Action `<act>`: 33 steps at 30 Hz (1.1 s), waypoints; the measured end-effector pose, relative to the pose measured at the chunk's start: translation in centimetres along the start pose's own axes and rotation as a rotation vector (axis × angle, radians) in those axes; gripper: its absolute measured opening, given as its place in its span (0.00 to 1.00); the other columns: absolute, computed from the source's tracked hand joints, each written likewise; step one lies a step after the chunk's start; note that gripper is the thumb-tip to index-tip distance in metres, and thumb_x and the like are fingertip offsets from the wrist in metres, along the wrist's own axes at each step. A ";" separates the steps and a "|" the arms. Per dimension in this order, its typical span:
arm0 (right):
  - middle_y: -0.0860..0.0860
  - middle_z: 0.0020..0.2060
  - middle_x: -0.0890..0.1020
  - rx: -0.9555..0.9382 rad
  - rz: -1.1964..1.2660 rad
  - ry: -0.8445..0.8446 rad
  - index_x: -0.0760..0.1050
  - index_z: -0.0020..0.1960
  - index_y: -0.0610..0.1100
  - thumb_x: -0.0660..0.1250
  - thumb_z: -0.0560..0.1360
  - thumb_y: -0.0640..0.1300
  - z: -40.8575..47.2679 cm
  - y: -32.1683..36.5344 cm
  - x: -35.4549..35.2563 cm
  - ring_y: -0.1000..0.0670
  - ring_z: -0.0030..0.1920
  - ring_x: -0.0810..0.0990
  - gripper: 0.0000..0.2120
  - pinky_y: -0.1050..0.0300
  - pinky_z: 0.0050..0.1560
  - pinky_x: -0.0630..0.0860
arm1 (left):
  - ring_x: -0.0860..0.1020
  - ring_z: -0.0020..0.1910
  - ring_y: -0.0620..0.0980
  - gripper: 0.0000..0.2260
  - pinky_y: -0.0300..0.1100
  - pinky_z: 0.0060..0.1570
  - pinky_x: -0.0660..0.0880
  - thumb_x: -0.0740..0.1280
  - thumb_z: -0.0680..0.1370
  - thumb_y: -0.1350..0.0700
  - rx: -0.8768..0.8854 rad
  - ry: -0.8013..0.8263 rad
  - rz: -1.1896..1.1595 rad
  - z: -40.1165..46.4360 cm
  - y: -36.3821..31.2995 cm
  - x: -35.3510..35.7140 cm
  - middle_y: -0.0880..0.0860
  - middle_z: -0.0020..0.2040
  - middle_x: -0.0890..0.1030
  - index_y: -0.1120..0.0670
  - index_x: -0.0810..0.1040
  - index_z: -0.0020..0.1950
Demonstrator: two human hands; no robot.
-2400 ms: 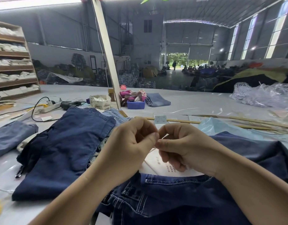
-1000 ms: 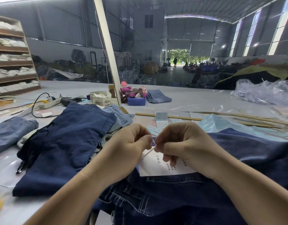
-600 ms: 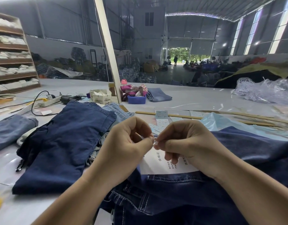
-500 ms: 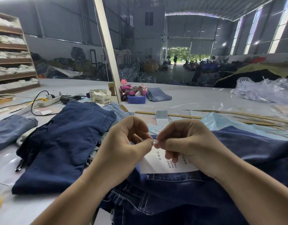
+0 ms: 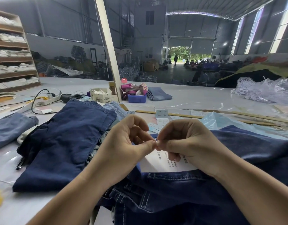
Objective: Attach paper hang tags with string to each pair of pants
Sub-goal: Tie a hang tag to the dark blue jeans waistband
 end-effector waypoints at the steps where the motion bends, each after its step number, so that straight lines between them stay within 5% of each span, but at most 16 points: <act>1: 0.43 0.33 0.83 0.003 -0.014 0.005 0.81 0.39 0.46 0.73 0.70 0.29 0.0 0.0 0.0 0.51 0.26 0.76 0.12 0.62 0.26 0.72 | 0.78 0.34 0.42 0.13 0.37 0.38 0.76 0.77 0.68 0.56 -0.011 0.030 0.008 0.1 0.0 -0.1 0.50 0.38 0.84 0.42 0.76 0.43; 6: 0.45 0.32 0.81 0.033 -0.059 0.088 0.72 0.47 0.45 0.72 0.70 0.27 0.3 0.3 0.2 0.51 0.27 0.75 0.16 0.63 0.27 0.72 | 0.77 0.34 0.46 0.11 0.35 0.34 0.75 0.76 0.65 0.58 -0.094 0.236 -0.071 0.9 -0.7 -0.4 0.52 0.37 0.84 0.50 0.79 0.43; 11: 0.48 0.32 0.82 0.031 -0.241 0.088 0.71 0.46 0.47 0.72 0.71 0.28 0.7 1.7 0.0 0.53 0.27 0.77 0.16 0.61 0.29 0.73 | 0.77 0.37 0.50 0.11 0.39 0.38 0.74 0.75 0.66 0.61 -0.112 0.272 -0.078 1.9 -1.2 -0.5 0.52 0.36 0.83 0.57 0.78 0.46; 14: 0.57 0.39 0.84 0.034 -0.553 0.059 0.74 0.48 0.53 0.75 0.71 0.41 0.3 2.4 -1.0 0.59 0.36 0.80 0.13 0.57 0.38 0.78 | 0.76 0.38 0.50 0.08 0.42 0.41 0.73 0.75 0.71 0.63 -0.092 0.294 0.004 1.8 -1.2 -0.7 0.53 0.38 0.82 0.54 0.80 0.46; 18: 0.75 0.47 0.73 0.231 -1.008 0.196 0.68 0.57 0.68 0.75 0.62 0.61 -1.3 2.3 -3.5 0.71 0.51 0.72 0.27 0.69 0.49 0.71 | 0.76 0.37 0.45 0.08 0.38 0.40 0.74 0.73 0.70 0.57 -0.094 0.321 0.109 1.3 -0.8 -1.7 0.50 0.39 0.82 0.46 0.81 0.46; 22: 0.70 0.46 0.74 0.274 -0.941 0.226 0.68 0.57 0.68 0.76 0.62 0.59 -2.1 1.3 -3.4 0.68 0.46 0.75 0.28 0.68 0.44 0.75 | 0.76 0.36 0.45 0.08 0.38 0.39 0.76 0.71 0.69 0.56 -0.073 0.329 0.142 1.0 -0.8 -2.2 0.48 0.38 0.81 0.46 0.81 0.46; 28: 0.78 0.44 0.72 0.153 -0.917 0.177 0.74 0.49 0.60 0.77 0.64 0.58 -2.6 1.5 -2.5 0.72 0.42 0.74 0.18 0.76 0.35 0.70 | 0.75 0.34 0.41 0.10 0.32 0.37 0.72 0.72 0.75 0.60 -0.033 0.252 0.291 1.1 -0.9 -2.9 0.46 0.37 0.80 0.44 0.81 0.46; 33: 0.71 0.43 0.78 0.143 -0.878 0.121 0.72 0.46 0.61 0.76 0.60 0.61 -3.2 1.3 -2.5 0.65 0.39 0.78 0.19 0.70 0.33 0.72 | 0.74 0.32 0.38 0.10 0.29 0.33 0.69 0.67 0.79 0.57 -0.069 0.196 0.361 0.9 -0.9 -3.0 0.45 0.36 0.81 0.41 0.82 0.45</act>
Point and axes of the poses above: each hand's wrist, its own z-axis towards the middle knuckle, its own x-axis out of the palm, y = z × x, the point moved 4 cm from there along z, towards the middle knuckle
